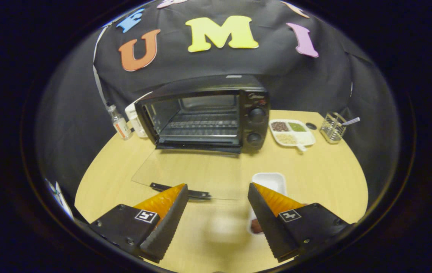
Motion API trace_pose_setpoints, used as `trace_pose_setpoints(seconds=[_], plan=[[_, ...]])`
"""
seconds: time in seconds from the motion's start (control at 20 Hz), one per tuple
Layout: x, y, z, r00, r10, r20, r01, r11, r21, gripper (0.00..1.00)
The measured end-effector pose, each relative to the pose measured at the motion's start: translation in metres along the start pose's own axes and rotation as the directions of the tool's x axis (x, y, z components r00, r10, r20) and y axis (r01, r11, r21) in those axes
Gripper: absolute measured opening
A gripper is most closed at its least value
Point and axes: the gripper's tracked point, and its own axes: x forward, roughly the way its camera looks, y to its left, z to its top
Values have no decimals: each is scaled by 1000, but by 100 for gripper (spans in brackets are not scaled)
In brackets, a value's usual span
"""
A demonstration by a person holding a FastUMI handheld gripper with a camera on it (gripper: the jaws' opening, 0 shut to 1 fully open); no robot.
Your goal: Open the toaster oven, put the food inside, and close the toaster oven door.
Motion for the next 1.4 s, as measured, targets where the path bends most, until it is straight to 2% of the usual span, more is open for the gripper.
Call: trace_pose_setpoints(seconds=[0.3, 0.4, 0.5, 0.65, 0.7, 0.75, 0.85, 0.9, 1.15, 1.4], plan=[[-23, -110, -12, 999, -1, -39, 3, 999, 47, 100], [-22, -125, -28, 992, 78, -96, -68, 993, 100, 100], [-19, -132, -49, 970, 174, -172, -144, 974, 173, 99], [-13, -127, -61, 921, 329, -209, -266, 922, 280, 94], [-11, -126, -63, 904, 370, -213, -295, 902, 315, 83], [-10, -120, -63, 880, 423, -217, -330, 872, 362, 81], [-8, -111, -62, 833, 506, -221, -366, 806, 465, 65], [-6, -110, -65, 819, 524, -235, -362, 789, 496, 57], [0, -117, -67, 788, 557, -261, -369, 768, 523, 21], [-8, -122, -48, 809, 542, -226, -386, 781, 491, 16]])
